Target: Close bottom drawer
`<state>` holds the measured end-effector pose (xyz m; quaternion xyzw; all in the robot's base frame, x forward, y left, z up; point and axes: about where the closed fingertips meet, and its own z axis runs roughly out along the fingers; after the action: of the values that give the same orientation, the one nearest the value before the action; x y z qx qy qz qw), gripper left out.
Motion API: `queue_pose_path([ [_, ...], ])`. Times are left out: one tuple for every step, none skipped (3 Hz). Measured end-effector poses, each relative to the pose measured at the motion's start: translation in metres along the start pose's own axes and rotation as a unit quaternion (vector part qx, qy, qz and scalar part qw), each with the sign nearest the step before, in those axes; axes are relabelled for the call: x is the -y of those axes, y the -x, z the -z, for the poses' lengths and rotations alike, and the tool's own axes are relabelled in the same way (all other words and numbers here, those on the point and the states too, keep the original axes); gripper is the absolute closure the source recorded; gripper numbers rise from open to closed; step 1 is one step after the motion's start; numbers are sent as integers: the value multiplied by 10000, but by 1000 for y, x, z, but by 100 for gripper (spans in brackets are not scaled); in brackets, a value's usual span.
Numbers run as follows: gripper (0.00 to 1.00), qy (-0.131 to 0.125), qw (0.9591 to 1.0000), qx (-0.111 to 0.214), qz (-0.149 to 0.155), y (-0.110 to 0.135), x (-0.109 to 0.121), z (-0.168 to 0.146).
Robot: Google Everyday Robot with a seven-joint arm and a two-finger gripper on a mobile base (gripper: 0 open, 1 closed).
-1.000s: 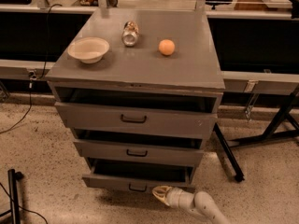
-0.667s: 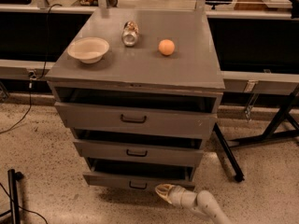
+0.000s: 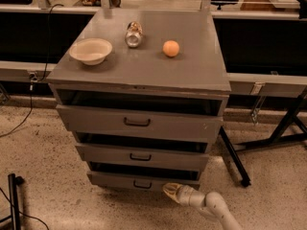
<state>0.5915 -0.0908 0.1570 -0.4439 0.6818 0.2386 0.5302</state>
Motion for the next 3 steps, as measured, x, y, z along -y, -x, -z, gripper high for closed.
queue_pose_path([
  [100,-14,10000,47,1,0,6,3],
  [100,-108,9998,167,-19,1,15,10],
  [100,-245,9994,225,-40,1,30,23],
])
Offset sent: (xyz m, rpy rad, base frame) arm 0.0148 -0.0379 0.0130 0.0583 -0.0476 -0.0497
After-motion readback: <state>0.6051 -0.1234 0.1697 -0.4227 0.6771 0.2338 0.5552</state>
